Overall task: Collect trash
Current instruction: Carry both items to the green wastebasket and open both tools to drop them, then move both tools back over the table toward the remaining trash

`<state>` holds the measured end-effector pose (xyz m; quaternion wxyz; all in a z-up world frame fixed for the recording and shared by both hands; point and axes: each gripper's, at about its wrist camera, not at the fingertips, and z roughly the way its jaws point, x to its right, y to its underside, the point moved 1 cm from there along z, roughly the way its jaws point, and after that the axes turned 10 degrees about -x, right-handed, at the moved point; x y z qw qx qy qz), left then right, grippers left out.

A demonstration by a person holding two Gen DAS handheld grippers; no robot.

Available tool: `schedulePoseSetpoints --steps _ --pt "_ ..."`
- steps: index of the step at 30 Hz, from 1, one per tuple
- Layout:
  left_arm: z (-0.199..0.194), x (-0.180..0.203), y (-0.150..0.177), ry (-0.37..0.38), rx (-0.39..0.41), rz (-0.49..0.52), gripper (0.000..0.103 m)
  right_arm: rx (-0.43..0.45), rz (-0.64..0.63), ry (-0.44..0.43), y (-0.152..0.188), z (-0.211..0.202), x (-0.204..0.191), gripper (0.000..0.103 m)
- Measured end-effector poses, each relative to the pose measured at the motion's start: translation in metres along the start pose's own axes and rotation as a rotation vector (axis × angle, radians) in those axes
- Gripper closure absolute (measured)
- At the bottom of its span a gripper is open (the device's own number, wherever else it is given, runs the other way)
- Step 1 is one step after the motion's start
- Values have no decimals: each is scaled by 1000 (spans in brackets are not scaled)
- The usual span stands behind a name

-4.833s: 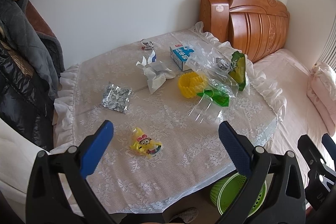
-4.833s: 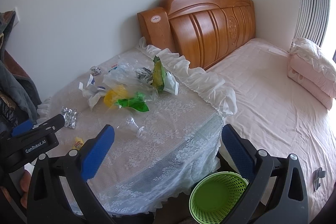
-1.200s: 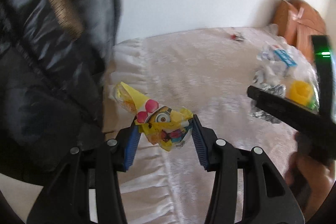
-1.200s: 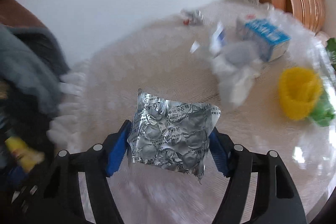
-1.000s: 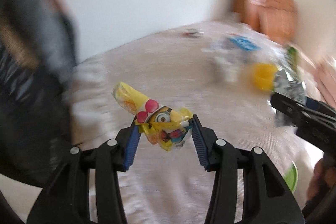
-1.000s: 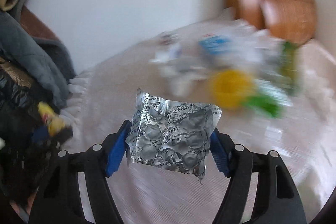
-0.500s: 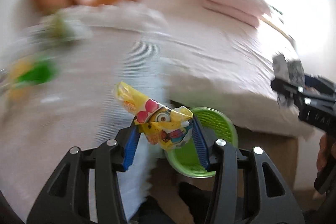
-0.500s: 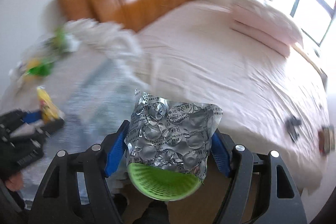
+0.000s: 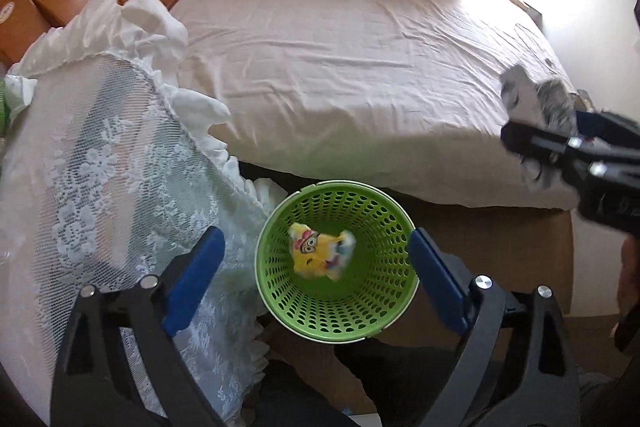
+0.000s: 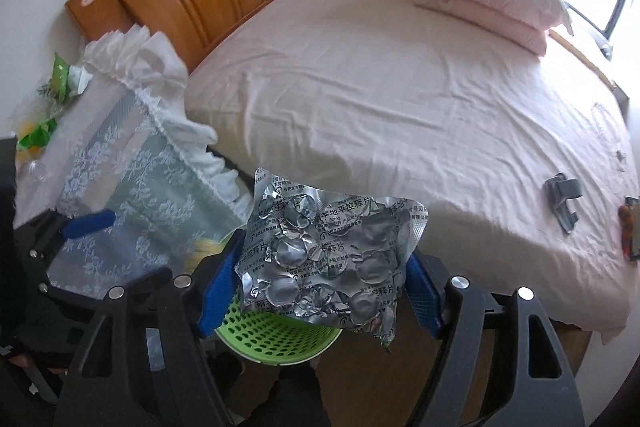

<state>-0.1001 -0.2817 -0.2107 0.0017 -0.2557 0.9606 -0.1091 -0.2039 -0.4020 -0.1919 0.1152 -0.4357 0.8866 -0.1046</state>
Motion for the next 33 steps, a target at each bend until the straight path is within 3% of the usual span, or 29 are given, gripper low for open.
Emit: schedulePoseSetpoints --steps 11,17,19,21,26,33 --pt "-11 -8 -1 27 10 -46 13 -30 -60 -48 1 15 -12 29" --pt "-41 -21 5 35 54 -102 8 -81 -133 -76 5 41 -36 28" --pt "-57 -29 9 32 85 -127 8 -111 -160 -92 5 55 -48 18" --pt "-71 -38 14 -5 111 -171 8 -128 -173 -86 4 64 -58 8" --pt "-102 -71 30 -93 169 -289 8 -136 -177 -97 -10 62 -78 5" --pt "-152 -137 70 -190 241 -480 8 -10 -170 -139 -43 -2 -96 2"
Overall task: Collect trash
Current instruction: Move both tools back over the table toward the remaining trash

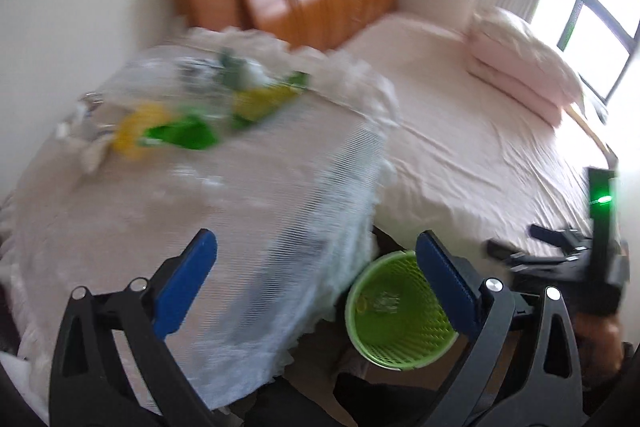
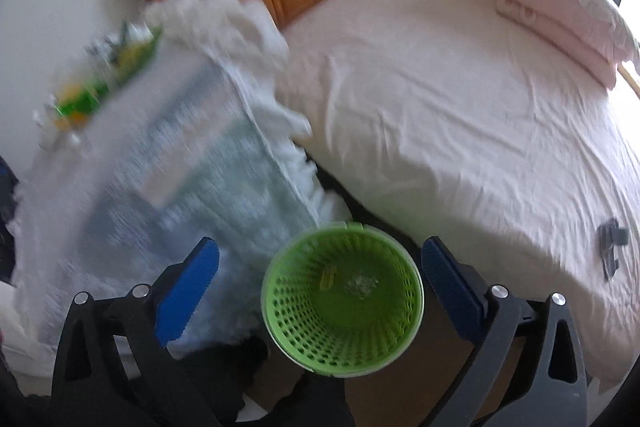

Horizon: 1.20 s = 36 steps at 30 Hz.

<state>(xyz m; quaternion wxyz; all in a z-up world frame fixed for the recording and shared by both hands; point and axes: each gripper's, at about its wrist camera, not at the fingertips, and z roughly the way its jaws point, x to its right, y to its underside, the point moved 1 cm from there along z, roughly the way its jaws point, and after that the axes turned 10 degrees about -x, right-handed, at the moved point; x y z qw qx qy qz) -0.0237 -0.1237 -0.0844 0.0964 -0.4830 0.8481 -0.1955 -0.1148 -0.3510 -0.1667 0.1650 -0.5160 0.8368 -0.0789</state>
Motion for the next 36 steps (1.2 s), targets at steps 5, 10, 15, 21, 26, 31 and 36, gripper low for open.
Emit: schedulePoseSetpoints --steps 5,10,15,21,26,31,36 --pt "-24 -52 2 -73 49 -81 8 105 -54 -21 -25 -41 -36 2" --pt "-32 -101 8 -108 61 -160 8 123 -81 -74 -36 -45 -76 2" --pt "-31 -129 17 -141 53 -199 8 90 -135 -112 -35 -32 -117 2" --pt "-27 -158 23 -126 32 -259 8 68 -200 -131 -36 -26 -153 2" --pt "-17 -181 21 -131 -2 -327 8 26 -273 -162 -37 -10 -181 2" --pt "2 -212 9 -124 -42 -402 8 13 -399 -182 -41 10 -219 2" --pt "31 -248 -24 -136 -60 -483 8 35 -559 -155 -53 28 -258 2"
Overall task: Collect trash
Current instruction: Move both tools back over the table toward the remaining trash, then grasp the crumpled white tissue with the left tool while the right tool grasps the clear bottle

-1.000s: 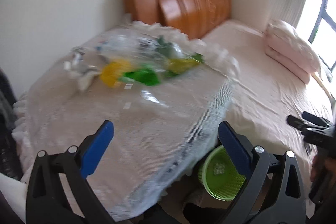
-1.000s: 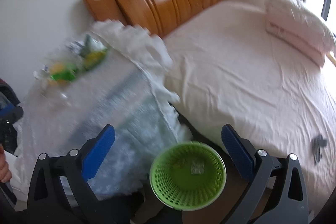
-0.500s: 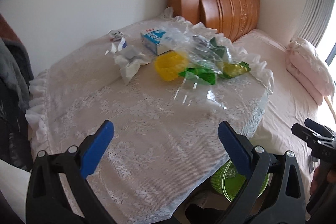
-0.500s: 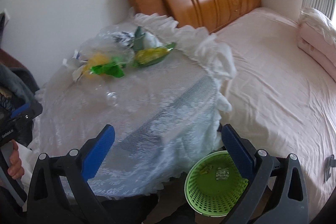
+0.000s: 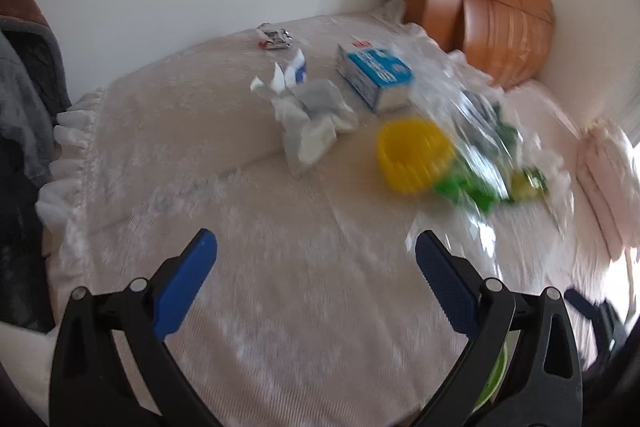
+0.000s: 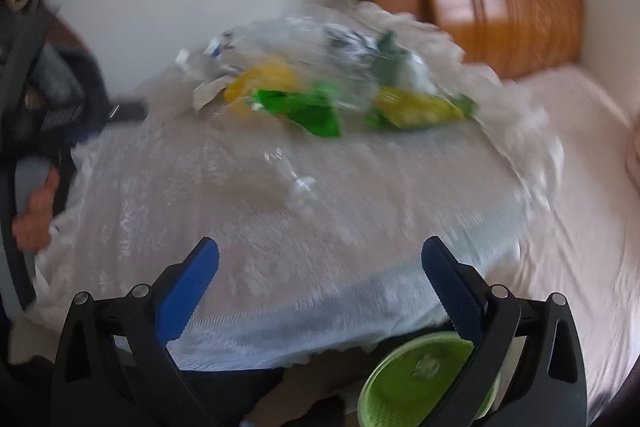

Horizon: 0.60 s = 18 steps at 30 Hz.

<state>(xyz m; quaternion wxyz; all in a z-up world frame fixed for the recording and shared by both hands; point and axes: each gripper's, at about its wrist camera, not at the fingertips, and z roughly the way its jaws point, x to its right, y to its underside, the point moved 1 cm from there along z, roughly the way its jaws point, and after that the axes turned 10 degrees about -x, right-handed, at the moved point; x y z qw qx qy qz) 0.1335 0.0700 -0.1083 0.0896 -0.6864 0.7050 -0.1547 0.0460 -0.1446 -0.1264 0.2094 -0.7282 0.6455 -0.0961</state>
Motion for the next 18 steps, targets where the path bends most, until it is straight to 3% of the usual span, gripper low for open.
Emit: schedulePoseSetpoints --steps 4,12,15,18 --pt "28 -6 -40 -35 -16 -86 8 -6 -74 8 -23 17 -8 2" --pt "86 -4 -106 -22 -97 -223 8 -26 -51 -15 -48 29 2 2" --pt "108 -2 -118 -70 -125 -249 8 -25 -54 -16 -52 28 5 2" --pt "120 -4 -123 -72 -134 -287 11 -28 -70 0 -53 28 6 2"
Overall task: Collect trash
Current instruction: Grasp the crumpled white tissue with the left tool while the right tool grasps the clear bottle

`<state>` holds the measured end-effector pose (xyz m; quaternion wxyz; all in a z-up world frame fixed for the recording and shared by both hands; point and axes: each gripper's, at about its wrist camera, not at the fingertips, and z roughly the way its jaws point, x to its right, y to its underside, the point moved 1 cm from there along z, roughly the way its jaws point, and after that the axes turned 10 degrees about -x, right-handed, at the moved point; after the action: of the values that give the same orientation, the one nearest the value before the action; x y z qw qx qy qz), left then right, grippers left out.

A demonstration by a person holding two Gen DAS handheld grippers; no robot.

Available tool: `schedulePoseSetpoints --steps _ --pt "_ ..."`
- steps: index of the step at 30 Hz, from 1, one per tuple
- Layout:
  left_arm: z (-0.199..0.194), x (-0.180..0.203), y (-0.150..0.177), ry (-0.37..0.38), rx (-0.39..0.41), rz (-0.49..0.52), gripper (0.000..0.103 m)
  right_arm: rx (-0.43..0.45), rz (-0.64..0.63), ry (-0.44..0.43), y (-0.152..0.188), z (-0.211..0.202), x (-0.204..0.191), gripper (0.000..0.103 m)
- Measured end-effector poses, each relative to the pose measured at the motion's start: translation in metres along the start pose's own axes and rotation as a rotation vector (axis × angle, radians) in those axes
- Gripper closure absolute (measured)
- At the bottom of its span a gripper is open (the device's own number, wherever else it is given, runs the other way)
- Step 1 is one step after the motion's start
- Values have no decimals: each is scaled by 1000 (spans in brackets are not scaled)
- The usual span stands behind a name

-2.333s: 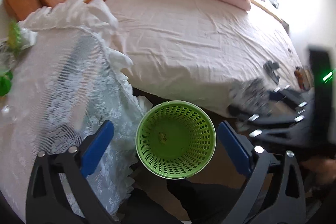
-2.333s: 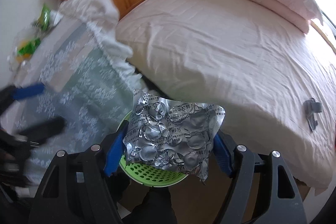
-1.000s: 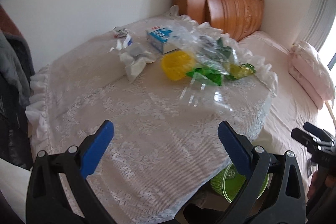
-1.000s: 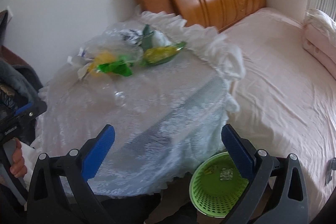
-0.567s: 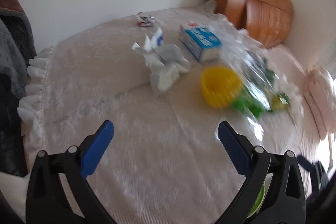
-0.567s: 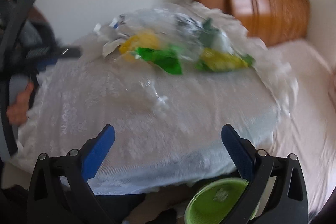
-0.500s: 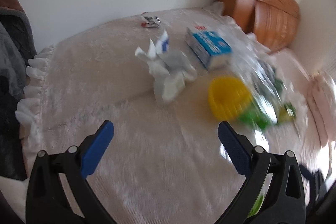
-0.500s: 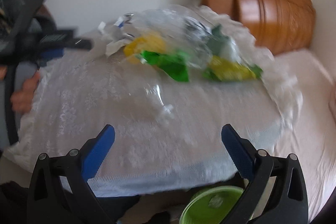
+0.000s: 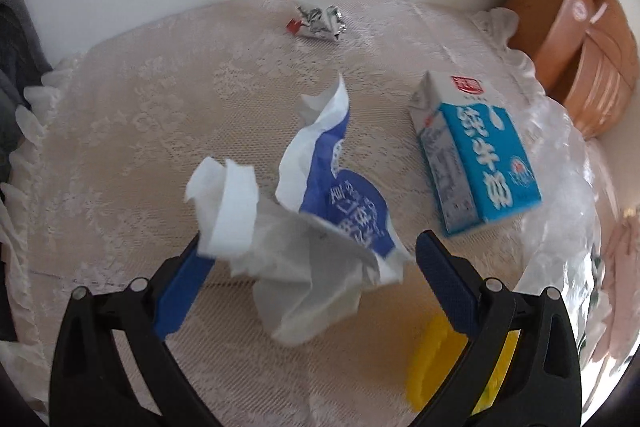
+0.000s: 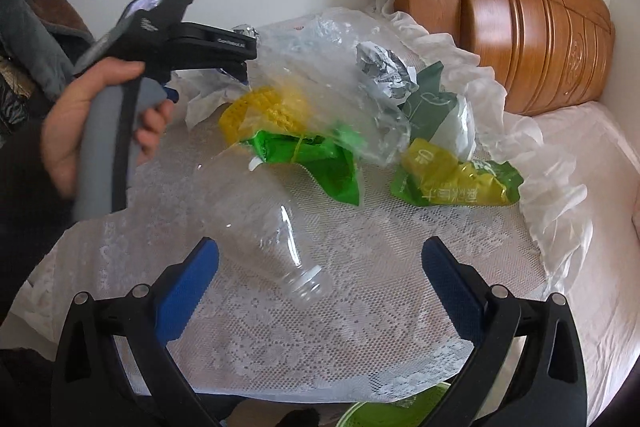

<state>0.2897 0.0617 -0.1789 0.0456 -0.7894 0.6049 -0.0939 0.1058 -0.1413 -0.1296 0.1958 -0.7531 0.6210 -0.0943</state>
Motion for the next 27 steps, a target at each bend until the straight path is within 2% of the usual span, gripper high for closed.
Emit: schedulePoseSetpoints --steps 4,7,10,14,19,20,22,23,27 --pt "7 -5 -2 42 -15 -24 35 -7 -30 -10 -1 3 0 2" --pt "7 -7 0 77 -6 -17 42 -20 -71 -23 -6 7 -2 2" --pt "1 -8 4 106 14 39 46 -28 -159 -33 -13 14 -11 2" --pt "-11 -9 13 103 60 117 50 -60 -287 -18 -23 29 -28 2" --pt "-17 -20 25 111 61 150 53 -101 -387 -6 -28 53 -51 3" --pt "-16 -20 26 110 60 156 53 -104 -392 -3 -28 56 -54 7" --pt "-20 -26 33 101 60 168 53 -125 -380 -6 -30 63 -57 33" --pt "-23 -30 38 93 63 177 53 -133 -365 -16 -31 65 -56 38" --pt "-38 -43 58 75 73 218 53 -133 -298 -59 -31 65 -53 39"
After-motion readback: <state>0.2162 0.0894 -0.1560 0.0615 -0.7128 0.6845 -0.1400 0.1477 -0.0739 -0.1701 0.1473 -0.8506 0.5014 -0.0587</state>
